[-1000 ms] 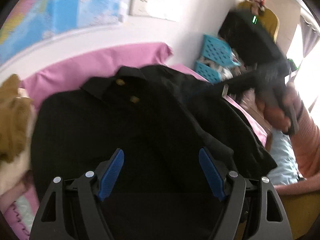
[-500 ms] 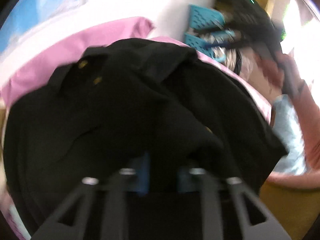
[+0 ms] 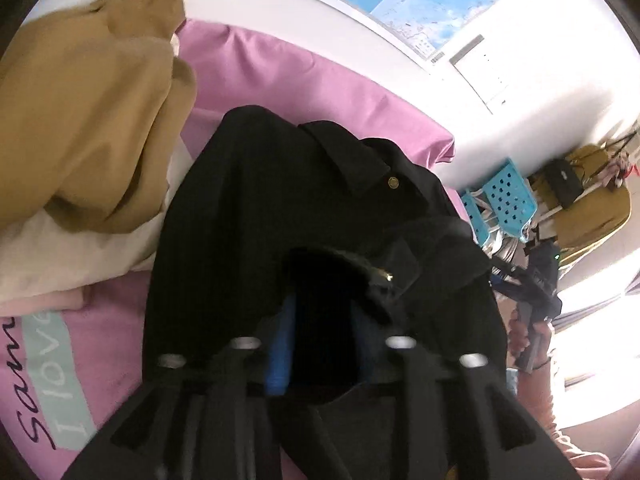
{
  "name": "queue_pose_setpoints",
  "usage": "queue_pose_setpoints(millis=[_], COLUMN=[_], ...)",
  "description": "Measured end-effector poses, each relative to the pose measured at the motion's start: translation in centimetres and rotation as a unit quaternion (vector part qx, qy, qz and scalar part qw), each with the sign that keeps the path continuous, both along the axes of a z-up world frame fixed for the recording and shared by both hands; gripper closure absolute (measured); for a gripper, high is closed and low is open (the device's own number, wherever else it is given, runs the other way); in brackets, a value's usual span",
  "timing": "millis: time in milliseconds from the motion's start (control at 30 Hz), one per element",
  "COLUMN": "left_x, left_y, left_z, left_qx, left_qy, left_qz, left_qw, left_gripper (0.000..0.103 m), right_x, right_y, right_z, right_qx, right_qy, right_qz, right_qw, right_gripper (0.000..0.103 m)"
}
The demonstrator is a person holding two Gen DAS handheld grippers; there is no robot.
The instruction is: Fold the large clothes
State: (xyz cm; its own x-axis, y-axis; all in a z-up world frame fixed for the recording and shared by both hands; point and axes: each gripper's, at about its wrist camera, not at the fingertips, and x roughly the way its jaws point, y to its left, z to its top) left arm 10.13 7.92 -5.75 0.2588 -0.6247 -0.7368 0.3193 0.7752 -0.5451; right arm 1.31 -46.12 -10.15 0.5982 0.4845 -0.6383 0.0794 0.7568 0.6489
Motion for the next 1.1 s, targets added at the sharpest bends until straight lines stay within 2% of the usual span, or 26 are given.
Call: queue_pose_setpoints(millis=[33,100,133,167,233,300,333,367,433,467,500,533,567,667,733,800,833,867,900,967,1000,1033,1100], left_x=[-0.1,-0.2,-0.3,-0.3,-0.2,0.3,0.5,0.8,1.3,1.4,1.5,1.4,1.3,0.0,-0.9,-1.9,-2.2,-2.5,-2.4,-1.6,-1.0,-0.2,1.3], left_y=[0.1,-0.2,-0.2,-0.7,-1.7,-2.6,-2.7,-2.8,-2.2,-1.8,-1.4,-0.7,-0.4,-0.2,-0.6,-2.0,-2.8,-3.7,-4.8,-5.8,-6.2,-6.2,-5.9], left_z=[0.0,0.2,0.2,0.3,0.2,-0.3,-0.4,-0.4,-0.2,0.0,0.2,0.8,1.2,2.9,3.6,3.7,3.6,3.3,2.6,1.2,0.4,-0.4,-1.6], left_qx=[-0.007,-0.013,-0.01,-0.001,0.007,0.014,0.02,0.022,0.016,0.008,0.003,0.002,0.003,0.008,0.009,0.029,0.042,0.053,0.071,0.097,0.103,0.104,0.102], left_qy=[0.0,-0.008,-0.012,-0.016,-0.017,-0.02,-0.022,-0.023,-0.023,-0.024,-0.025,-0.033,-0.044,-0.089,-0.107,-0.122,-0.126,-0.128,-0.123,-0.101,-0.082,-0.062,-0.037], left_qz=[0.0,-0.009,-0.017,-0.023,-0.032,-0.034,-0.03,-0.025,-0.014,-0.009,-0.006,0.003,0.008,-0.005,-0.024,-0.051,-0.065,-0.079,-0.088,-0.092,-0.091,-0.088,-0.07], left_qw=[1.0,0.9998,0.9997,0.9996,0.9993,0.9991,0.9991,0.9992,0.9995,0.9996,0.9997,0.9994,0.999,0.996,0.9939,0.9908,0.989,0.9873,0.9859,0.9859,0.9871,0.9888,0.9916], left_gripper=[0.035,0.034,0.034,0.034,0.034,0.034,0.034,0.035,0.035,0.033,0.031,0.024,0.021,0.018,0.013,0.012,0.012,0.012,0.014,0.04,0.065,0.079,0.084], right_x=[0.2,0.5,0.5,0.5,0.1,-0.7,-0.9,-1.6,-2.7,-3.1,-3.4,-3.5,-3.3,-2.2,-1.3,-0.3,-0.1,0.1,0.2,-0.2,-0.6,-1.3,-2.2], right_y=[0.4,1.0,1.3,1.4,1.4,1.3,1.3,1.5,1.9,2.7,3.5,4.3,5.4,7.8,8.9,9.8,10.0,10.1,10.1,10.1,10.0,9.7,9.8], right_z=[-0.2,-0.3,-0.2,-0.1,0.3,0.8,1.0,1.6,2.9,3.7,4.4,4.8,5.2,4.7,3.6,2.2,1.8,1.3,1.2,1.7,2.1,2.7,3.4], right_qx=[-0.005,-0.005,-0.011,-0.023,-0.044,-0.077,-0.094,-0.129,-0.182,-0.211,-0.234,-0.255,-0.279,-0.333,-0.365,-0.397,-0.4,-0.4,-0.399,-0.39,-0.391,-0.387,-0.378], right_qy=[0.003,0.002,-0.001,-0.001,-0.007,-0.01,-0.006,-0.009,-0.03,-0.045,-0.06,-0.074,-0.086,-0.101,-0.094,-0.08,-0.076,-0.073,-0.071,-0.074,-0.079,-0.088,-0.093], right_qz=[0.005,0.019,0.023,0.023,0.03,0.033,0.03,0.017,0.005,0.015,0.024,0.034,0.049,0.083,0.11,0.129,0.136,0.143,0.145,0.143,0.141,0.144,0.152], right_qw=[1.0,1.0,1.0,0.999,0.999,0.996,0.995,0.991,0.983,0.976,0.97,0.964,0.955,0.934,0.92,0.905,0.903,0.902,0.903,0.907,0.906,0.907,0.909], right_gripper=[0.022,0.034,0.053,0.065,0.074,0.074,0.064,0.048,0.034,0.03,0.03,0.028,0.024,0.021,0.021,0.027,0.036,0.052,0.06,0.085,0.091,0.094,0.095])
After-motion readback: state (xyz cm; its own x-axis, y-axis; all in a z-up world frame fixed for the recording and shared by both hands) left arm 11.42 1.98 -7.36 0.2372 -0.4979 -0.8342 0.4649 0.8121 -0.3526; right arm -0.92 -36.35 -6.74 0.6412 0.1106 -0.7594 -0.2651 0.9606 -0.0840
